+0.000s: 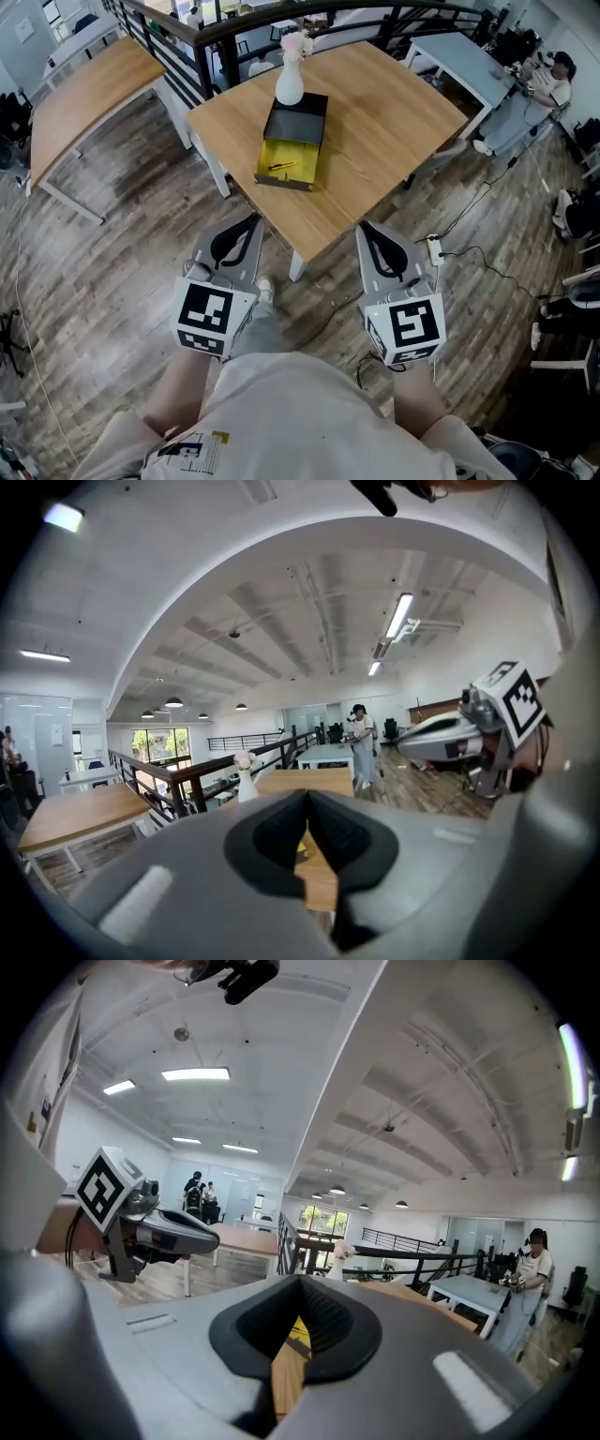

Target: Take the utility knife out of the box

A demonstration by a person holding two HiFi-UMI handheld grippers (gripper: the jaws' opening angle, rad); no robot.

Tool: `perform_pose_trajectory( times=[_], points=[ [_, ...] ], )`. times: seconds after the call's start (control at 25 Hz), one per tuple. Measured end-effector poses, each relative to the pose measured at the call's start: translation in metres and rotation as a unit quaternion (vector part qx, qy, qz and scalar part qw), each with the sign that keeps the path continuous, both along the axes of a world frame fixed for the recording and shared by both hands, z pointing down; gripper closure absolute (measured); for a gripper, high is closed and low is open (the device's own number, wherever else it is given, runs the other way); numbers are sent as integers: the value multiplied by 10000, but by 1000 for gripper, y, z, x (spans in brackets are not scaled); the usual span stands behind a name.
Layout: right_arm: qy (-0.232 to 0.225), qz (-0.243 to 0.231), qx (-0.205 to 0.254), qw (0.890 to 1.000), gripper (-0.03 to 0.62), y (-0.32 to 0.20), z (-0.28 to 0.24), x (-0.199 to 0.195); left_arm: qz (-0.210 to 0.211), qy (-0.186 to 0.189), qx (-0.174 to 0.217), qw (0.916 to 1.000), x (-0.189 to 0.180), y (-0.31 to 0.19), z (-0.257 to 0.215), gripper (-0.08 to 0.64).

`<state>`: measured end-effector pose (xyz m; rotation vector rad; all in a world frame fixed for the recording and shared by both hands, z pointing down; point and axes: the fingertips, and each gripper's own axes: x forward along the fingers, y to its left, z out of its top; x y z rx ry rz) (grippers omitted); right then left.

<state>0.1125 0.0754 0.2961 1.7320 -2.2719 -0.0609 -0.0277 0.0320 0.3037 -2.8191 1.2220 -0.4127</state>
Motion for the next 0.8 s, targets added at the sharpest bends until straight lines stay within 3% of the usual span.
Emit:
perform_pose_trajectory(
  times=[0.8],
  points=[
    [108,185,-291,9993,591,-255,-10,-47,405,119,-161,9990,-25,-252,-1,557]
  ],
)
